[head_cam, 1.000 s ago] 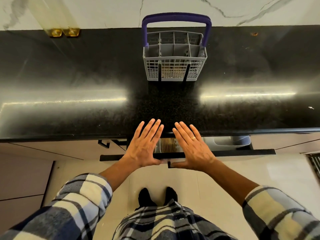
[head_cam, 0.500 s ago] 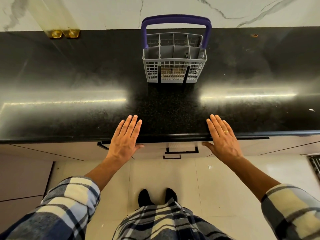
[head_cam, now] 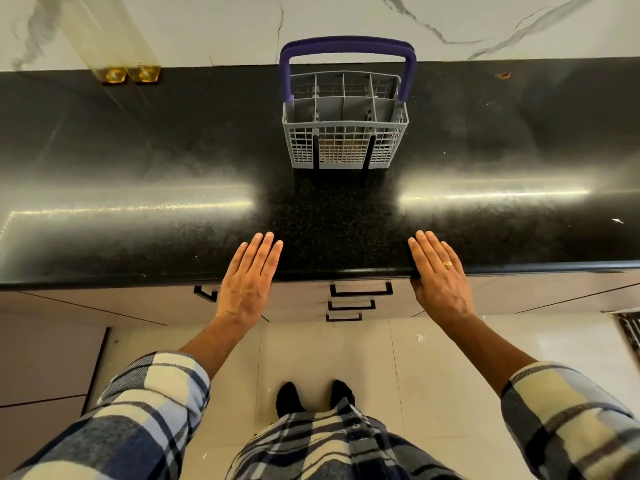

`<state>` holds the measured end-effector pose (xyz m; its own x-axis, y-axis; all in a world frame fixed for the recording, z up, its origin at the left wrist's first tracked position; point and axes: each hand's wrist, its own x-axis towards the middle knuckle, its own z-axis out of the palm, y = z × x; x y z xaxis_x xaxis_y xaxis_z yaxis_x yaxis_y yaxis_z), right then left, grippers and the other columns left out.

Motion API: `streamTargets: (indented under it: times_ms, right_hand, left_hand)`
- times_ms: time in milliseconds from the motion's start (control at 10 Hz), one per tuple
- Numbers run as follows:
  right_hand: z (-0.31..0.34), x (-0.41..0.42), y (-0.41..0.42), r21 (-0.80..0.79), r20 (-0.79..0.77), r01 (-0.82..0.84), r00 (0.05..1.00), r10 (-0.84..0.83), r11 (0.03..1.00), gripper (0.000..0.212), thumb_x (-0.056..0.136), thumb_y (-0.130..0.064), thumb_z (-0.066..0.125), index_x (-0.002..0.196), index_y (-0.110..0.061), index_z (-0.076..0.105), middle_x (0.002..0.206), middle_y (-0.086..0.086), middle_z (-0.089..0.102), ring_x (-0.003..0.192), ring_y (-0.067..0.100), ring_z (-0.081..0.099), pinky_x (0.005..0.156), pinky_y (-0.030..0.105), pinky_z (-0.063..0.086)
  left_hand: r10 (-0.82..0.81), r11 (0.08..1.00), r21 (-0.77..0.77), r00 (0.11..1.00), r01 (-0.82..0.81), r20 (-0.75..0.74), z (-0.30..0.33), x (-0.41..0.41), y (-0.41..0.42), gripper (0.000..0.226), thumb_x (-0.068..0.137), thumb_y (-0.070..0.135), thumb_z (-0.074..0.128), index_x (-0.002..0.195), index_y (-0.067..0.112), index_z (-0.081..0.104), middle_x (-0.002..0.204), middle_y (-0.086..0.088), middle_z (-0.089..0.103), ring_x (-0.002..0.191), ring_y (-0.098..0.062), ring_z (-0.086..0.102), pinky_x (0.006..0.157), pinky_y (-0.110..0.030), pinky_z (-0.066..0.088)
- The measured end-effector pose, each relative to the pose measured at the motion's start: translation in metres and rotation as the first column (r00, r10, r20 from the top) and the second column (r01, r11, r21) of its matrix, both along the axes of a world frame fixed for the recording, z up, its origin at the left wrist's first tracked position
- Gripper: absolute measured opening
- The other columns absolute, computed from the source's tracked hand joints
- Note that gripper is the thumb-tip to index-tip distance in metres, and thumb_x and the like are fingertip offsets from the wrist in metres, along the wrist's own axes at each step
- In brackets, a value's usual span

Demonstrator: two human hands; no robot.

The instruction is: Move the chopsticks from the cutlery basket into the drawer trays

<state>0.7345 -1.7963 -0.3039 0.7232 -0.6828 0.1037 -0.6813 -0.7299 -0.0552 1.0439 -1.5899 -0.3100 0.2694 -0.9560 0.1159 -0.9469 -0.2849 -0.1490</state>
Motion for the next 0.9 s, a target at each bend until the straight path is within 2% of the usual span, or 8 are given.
streamTargets:
  times_ms: [200, 300, 400, 500, 600, 700, 800, 900]
  right_hand:
    - [0.001, 0.004, 0.001, 0.022, -0.043, 0.026, 0.999, -0.025, 0.999, 0.081, 0.086, -0.019, 0.069, 0.154, -0.009, 0.026, 0.16, 0.014, 0.027, 0.151, 0.029, 0.017, 0.123, 0.045, 0.016]
    - [0.002, 0.004, 0.0, 0.029, -0.03, 0.029, 0.999, -0.028, 0.999, 0.081, 0.087, -0.022, 0.07, 0.153, -0.009, 0.025, 0.161, 0.014, 0.026, 0.151, 0.029, 0.017, 0.123, 0.045, 0.013]
    - [0.002, 0.004, 0.002, 0.027, -0.039, 0.026, 0.999, -0.025, 0.999, 0.083, 0.091, -0.042, 0.064, 0.154, -0.009, 0.022, 0.162, 0.013, 0.02, 0.152, 0.028, 0.013, 0.124, 0.045, 0.01]
    - [0.013, 0.013, 0.008, 0.056, -0.053, 0.012, 0.999, -0.009, 0.998, 0.093, 0.091, -0.071, 0.036, 0.156, -0.007, 0.015, 0.163, 0.013, 0.012, 0.153, 0.026, 0.006, 0.124, 0.048, 0.009]
    - [0.024, 0.028, 0.012, 0.045, -0.016, 0.005, 1.0, -0.004, 0.999, 0.088, 0.094, -0.07, 0.025, 0.156, -0.008, 0.013, 0.164, 0.013, 0.011, 0.153, 0.025, 0.002, 0.124, 0.048, 0.008]
    - [0.047, 0.06, 0.006, 0.026, 0.082, -0.003, 0.997, 0.001, 1.0, 0.083, 0.097, -0.066, 0.023, 0.156, -0.008, 0.013, 0.164, 0.014, 0.011, 0.153, 0.027, 0.002, 0.124, 0.048, 0.008]
    - [0.073, 0.084, -0.015, -0.007, 0.112, 0.015, 0.994, -0.014, 1.0, 0.082, 0.098, -0.065, 0.022, 0.156, -0.007, 0.012, 0.164, 0.016, 0.011, 0.153, 0.028, 0.002, 0.124, 0.049, 0.008]
    - [0.115, 0.104, -0.042, -0.097, 0.199, 0.062, 0.979, -0.041, 0.993, 0.081, 0.099, -0.062, 0.025, 0.156, -0.005, 0.013, 0.164, 0.016, 0.011, 0.153, 0.028, 0.003, 0.124, 0.047, 0.006]
  left_hand:
    - [0.065, 0.997, -0.04, 0.998, -0.065, -0.004, 0.001, -0.01, -0.006, 0.084, 0.081, -0.007, 0.066, 0.153, 0.009, 0.026, 0.158, -0.015, 0.03, 0.146, -0.032, 0.027, 0.119, -0.048, 0.026]
    - [0.098, 0.995, -0.008, 0.994, -0.099, -0.054, 0.002, -0.01, -0.007, 0.089, 0.08, -0.001, 0.071, 0.153, 0.011, 0.023, 0.158, -0.015, 0.03, 0.147, -0.032, 0.027, 0.119, -0.048, 0.025]
    - [0.106, 0.993, 0.063, 0.992, -0.102, -0.068, 0.004, -0.012, -0.007, 0.093, 0.082, 0.033, 0.075, 0.154, 0.012, 0.02, 0.159, -0.015, 0.026, 0.148, -0.032, 0.022, 0.12, -0.049, 0.021]
    - [0.101, 0.993, 0.07, 0.985, -0.092, -0.143, 0.016, -0.02, -0.012, 0.103, 0.082, 0.079, 0.043, 0.155, 0.011, 0.02, 0.162, -0.016, 0.018, 0.15, -0.032, 0.012, 0.121, -0.052, 0.013]
    - [0.084, 0.996, -0.026, 0.978, -0.09, -0.19, 0.031, -0.023, -0.025, 0.095, 0.088, 0.076, 0.033, 0.155, 0.011, 0.019, 0.162, -0.016, 0.015, 0.151, -0.031, 0.006, 0.122, -0.052, 0.01]
    - [0.058, 0.987, -0.137, 0.984, -0.082, -0.167, 0.061, -0.018, -0.06, 0.086, 0.093, 0.067, 0.03, 0.155, 0.009, 0.018, 0.163, -0.016, 0.014, 0.152, -0.031, 0.005, 0.122, -0.05, 0.011]
    - [0.052, 0.978, -0.194, 0.989, -0.079, -0.139, 0.093, -0.003, -0.09, 0.084, 0.095, 0.064, 0.029, 0.155, 0.007, 0.018, 0.163, -0.016, 0.013, 0.151, -0.032, 0.006, 0.122, -0.05, 0.011]
    - [0.042, 0.952, -0.301, 0.997, -0.059, -0.062, 0.141, 0.016, -0.118, 0.083, 0.095, 0.063, 0.029, 0.155, 0.007, 0.016, 0.163, -0.016, 0.012, 0.151, -0.032, 0.006, 0.123, -0.05, 0.007]
